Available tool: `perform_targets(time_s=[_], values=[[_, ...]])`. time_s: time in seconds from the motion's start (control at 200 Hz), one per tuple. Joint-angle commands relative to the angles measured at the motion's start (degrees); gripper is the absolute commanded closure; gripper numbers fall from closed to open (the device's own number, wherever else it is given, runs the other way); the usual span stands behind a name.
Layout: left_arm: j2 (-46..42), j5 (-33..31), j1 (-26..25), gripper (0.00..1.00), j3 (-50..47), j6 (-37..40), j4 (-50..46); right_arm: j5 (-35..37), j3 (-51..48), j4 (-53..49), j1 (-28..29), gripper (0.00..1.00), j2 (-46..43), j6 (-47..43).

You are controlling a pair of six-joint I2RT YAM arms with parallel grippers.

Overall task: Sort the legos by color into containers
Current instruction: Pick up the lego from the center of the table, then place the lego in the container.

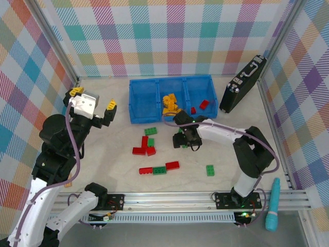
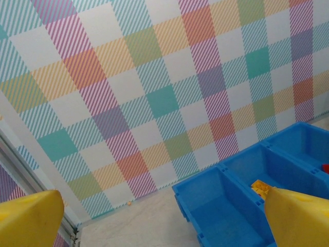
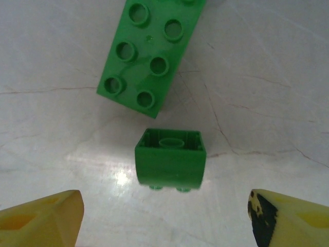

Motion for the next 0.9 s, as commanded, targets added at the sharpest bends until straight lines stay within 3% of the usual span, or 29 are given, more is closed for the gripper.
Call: perform_targets(time_s=[0.0, 0.375, 0.52, 0.725, 0.895], values=[[-0.23, -0.68, -0.69, 0.00, 0.77, 0.77, 1.70, 0.72, 1.44, 1.11, 0.52, 0.23, 2.97, -0.91], [0.03, -1.10, -0.60, 0.00, 0.26, 1.04, 2.16, 2.49, 4.95, 1.21, 0.52, 0.56, 8.62, -2.86], [0.10, -1.56, -0.60, 0.00, 0.28, 1.46, 2.14, 1.97, 9.58, -3.59, 0.51, 0.66, 9.23, -4.74], [0.25, -3.21, -0.47, 0.00, 0.46, 2.53, 1.90, -0.84, 28.03, -13.58, 0.87, 0.69, 9.06, -9.38], [-0.91, -2.13, 0.41, 0.00, -0.25, 2.54, 2.21, -0.34, 48.25, -16.81, 0.92, 0.69, 16.68, -16.04]])
